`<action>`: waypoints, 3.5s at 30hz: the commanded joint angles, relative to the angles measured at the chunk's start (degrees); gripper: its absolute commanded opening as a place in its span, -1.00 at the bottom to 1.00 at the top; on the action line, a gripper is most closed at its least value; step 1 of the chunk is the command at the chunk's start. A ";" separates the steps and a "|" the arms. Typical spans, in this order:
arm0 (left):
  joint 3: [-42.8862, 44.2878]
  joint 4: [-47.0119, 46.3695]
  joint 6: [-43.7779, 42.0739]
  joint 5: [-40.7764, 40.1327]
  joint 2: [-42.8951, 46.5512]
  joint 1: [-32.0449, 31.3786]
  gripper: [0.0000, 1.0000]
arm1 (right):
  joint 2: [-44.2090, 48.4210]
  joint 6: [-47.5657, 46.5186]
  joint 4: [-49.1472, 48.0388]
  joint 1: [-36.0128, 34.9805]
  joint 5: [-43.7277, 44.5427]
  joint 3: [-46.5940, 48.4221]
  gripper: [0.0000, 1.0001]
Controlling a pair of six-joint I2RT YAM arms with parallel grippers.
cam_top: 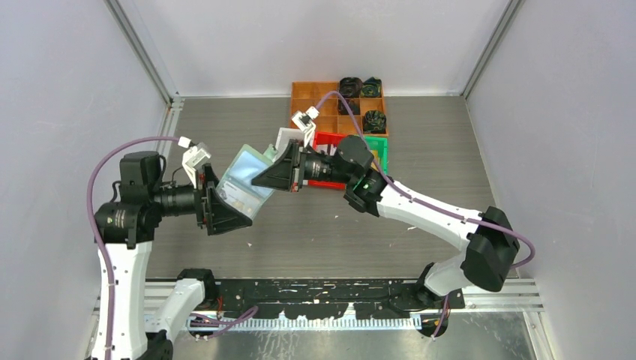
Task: Take the credit cards out of the card holder
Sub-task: Remove the credit card from the card holder.
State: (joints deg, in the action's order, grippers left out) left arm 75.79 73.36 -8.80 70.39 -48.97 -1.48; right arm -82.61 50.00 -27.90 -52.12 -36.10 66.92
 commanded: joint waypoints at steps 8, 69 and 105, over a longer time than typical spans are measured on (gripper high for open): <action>-7.57 -31.01 32.91 3.86 7.28 -0.07 0.29 | 9.56 7.64 -25.00 0.00 16.35 -9.67 -0.99; 17.93 22.77 -15.05 -15.76 -19.41 -0.11 -1.00 | 6.42 10.38 0.83 2.27 2.57 -4.61 0.23; 22.47 28.02 -14.58 -3.65 -19.08 -0.05 -0.94 | 3.30 -1.03 15.84 -0.60 0.93 5.74 -0.08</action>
State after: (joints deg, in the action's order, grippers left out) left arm 95.66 91.20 -24.05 62.89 -69.12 -1.48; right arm -82.41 55.66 -19.53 -52.82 -36.80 69.91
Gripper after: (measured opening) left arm 0.210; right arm 0.447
